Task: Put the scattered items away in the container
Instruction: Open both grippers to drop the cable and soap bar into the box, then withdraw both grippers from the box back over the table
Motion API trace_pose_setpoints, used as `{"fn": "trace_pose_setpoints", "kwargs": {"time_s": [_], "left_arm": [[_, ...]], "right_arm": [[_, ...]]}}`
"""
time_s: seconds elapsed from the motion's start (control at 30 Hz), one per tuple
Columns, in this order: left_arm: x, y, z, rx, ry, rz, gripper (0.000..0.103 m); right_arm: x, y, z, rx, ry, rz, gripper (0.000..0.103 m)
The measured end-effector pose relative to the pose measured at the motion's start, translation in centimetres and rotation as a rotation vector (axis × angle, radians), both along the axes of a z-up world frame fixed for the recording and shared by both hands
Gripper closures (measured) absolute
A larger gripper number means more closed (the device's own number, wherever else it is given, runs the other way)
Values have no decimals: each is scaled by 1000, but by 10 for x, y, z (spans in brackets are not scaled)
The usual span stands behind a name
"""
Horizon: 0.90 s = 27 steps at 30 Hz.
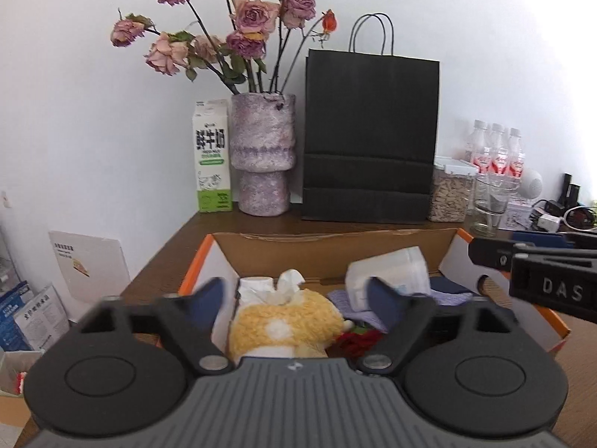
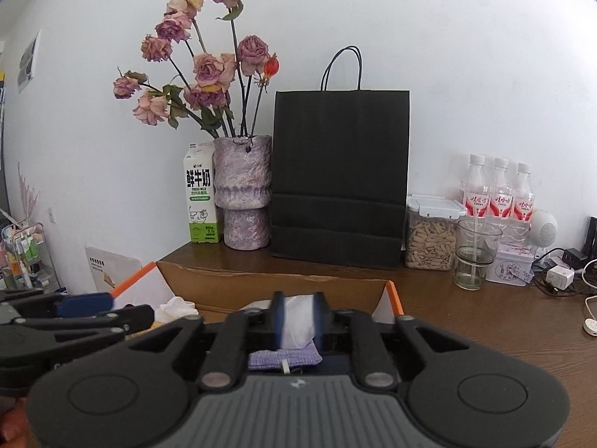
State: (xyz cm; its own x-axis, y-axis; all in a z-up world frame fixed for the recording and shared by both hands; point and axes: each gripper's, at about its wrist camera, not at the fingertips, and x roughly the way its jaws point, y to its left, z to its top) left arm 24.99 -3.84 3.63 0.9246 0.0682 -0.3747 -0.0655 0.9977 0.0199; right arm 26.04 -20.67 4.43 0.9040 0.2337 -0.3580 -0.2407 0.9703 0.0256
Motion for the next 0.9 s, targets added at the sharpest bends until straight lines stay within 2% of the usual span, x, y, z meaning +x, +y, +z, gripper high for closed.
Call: {"fn": "trace_pose_setpoints", "kwargs": {"time_s": [0.03,0.07,0.1,0.13,0.27,0.53,0.77,0.9], "left_arm": [[-2,1,-1,29,-36,45,0],[-3,2,-2,49,-51,55,0],[-2,4,-2,54,-48,51,0],[-1,6,-3,49,-38,48,0],[0,13,-5,17,-3,55,0],[-15,12,1,22,5,41,0],[-60,9,11,11,68,-12,0],[-101,11,3,1,82,-46,0]], "right_arm": [[2,0,-2,4,5,-4,29],[1,-1,-4,6,-3,-27,4],[1,-2,-6,4,-20,-39,0],[-1,-3,-7,2,-35,-35,0],[0,-6,-6,11,5,-47,0],[-16,-9,-1,5,32,-32,0],[-59,-7,2,-93,81,-14,0],[-97,-12,-8,-94,95,-6,0]]}}
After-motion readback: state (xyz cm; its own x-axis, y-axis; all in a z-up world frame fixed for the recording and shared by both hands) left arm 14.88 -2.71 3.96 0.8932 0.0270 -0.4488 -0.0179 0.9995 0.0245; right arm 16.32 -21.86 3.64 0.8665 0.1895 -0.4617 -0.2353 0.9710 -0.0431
